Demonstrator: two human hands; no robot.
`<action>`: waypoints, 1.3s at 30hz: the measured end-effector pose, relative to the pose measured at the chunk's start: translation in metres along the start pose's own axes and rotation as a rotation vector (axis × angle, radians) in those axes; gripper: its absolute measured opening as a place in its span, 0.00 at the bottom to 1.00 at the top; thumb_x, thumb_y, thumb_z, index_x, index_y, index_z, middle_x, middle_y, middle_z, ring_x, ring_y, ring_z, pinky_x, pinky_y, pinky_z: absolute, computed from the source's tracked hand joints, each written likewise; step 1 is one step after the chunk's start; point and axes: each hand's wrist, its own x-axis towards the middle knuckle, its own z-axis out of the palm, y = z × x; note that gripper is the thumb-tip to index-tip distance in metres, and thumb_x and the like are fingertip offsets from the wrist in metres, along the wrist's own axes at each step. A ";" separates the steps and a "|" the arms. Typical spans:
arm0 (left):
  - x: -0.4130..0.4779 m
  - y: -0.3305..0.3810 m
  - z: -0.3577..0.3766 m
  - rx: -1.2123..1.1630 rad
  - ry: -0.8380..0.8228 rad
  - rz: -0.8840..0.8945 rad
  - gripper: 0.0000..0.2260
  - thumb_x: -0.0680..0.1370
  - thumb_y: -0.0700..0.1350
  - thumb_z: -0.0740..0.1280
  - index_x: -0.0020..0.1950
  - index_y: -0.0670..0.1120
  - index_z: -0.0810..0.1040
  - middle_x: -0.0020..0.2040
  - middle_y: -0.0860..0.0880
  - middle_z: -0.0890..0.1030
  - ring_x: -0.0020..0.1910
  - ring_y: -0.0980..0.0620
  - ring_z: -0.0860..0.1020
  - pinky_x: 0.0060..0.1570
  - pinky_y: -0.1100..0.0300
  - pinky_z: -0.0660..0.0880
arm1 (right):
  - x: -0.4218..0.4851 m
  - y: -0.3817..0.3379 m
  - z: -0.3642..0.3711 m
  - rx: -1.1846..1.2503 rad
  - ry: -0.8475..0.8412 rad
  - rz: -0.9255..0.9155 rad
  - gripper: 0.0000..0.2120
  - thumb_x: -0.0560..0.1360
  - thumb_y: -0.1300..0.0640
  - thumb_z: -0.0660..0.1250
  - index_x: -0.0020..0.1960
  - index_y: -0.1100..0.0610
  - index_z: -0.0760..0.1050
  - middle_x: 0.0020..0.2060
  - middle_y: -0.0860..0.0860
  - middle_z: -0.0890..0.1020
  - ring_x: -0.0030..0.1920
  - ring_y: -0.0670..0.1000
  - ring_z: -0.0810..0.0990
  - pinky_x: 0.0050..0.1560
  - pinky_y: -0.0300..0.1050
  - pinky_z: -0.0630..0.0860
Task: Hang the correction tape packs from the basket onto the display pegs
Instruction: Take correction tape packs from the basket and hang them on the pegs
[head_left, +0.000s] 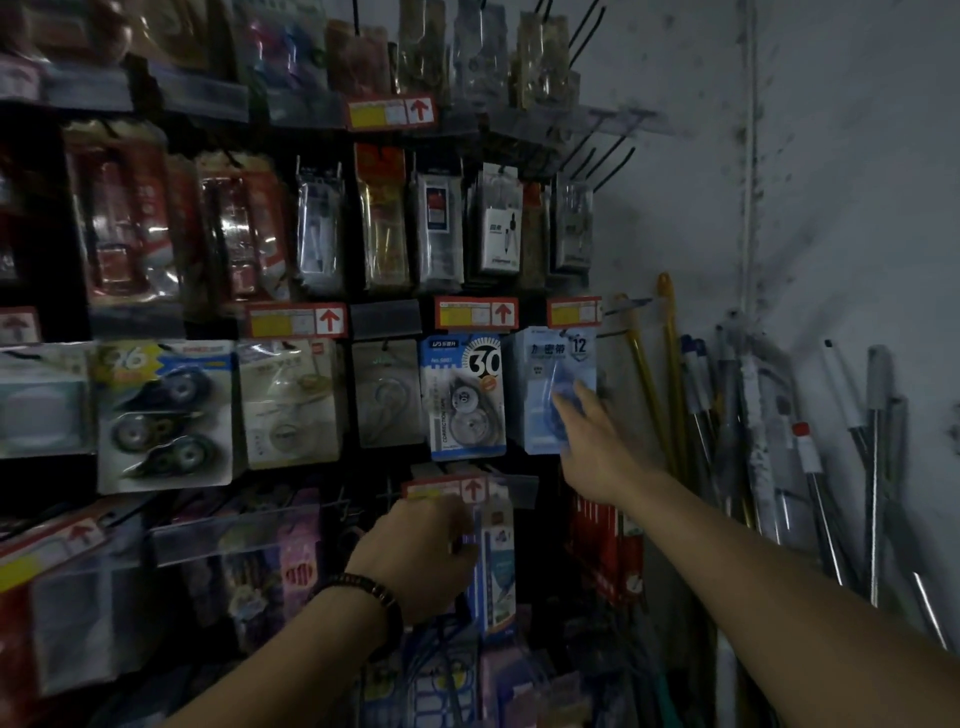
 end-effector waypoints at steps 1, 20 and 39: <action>-0.007 -0.007 0.001 -0.011 -0.014 -0.018 0.09 0.81 0.55 0.68 0.59 0.56 0.80 0.58 0.55 0.82 0.56 0.51 0.82 0.56 0.50 0.82 | -0.007 -0.005 0.002 0.003 0.008 -0.008 0.39 0.82 0.59 0.65 0.86 0.51 0.46 0.84 0.50 0.39 0.84 0.59 0.46 0.79 0.59 0.62; -0.353 -0.199 0.153 0.023 -0.519 -0.450 0.05 0.81 0.55 0.68 0.54 0.58 0.83 0.54 0.59 0.84 0.50 0.56 0.82 0.45 0.62 0.77 | -0.332 -0.157 0.294 0.380 -0.615 -0.263 0.09 0.77 0.52 0.71 0.56 0.51 0.82 0.47 0.47 0.80 0.52 0.50 0.81 0.49 0.44 0.75; -0.483 -0.307 0.349 -0.312 -1.009 -0.825 0.20 0.85 0.52 0.62 0.77 0.58 0.66 0.68 0.49 0.80 0.65 0.45 0.79 0.66 0.47 0.77 | -0.631 -0.172 0.656 0.348 -1.080 0.278 0.35 0.72 0.44 0.78 0.75 0.50 0.72 0.71 0.47 0.77 0.71 0.49 0.75 0.73 0.46 0.71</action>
